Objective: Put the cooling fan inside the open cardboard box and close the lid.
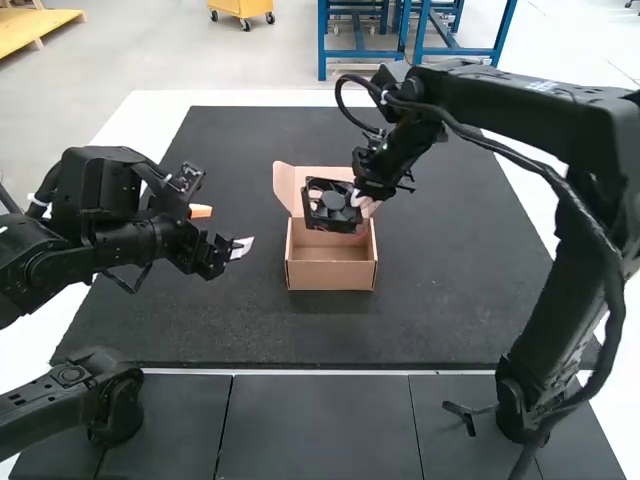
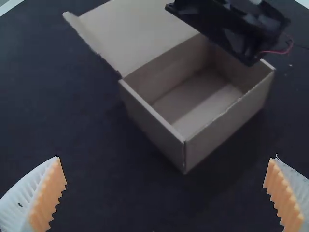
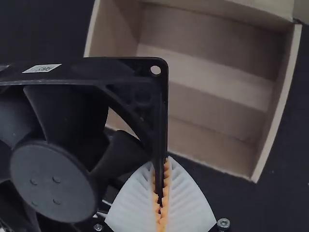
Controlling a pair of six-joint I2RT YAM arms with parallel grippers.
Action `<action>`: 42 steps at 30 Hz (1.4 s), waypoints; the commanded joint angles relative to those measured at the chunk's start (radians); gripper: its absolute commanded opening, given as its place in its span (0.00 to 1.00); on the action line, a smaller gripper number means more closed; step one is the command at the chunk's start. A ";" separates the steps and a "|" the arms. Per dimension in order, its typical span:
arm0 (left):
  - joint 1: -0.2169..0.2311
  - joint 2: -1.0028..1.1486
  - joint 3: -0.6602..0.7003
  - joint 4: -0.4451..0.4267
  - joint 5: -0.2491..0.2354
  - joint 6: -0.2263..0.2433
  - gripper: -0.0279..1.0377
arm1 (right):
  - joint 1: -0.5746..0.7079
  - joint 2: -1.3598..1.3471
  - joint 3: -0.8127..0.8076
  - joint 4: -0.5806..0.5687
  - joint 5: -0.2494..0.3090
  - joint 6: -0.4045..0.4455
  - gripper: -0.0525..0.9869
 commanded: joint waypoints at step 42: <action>-0.007 -0.008 -0.018 0.114 -0.027 0.033 0.94 | 0.024 0.272 0.106 0.047 0.132 -0.008 0.03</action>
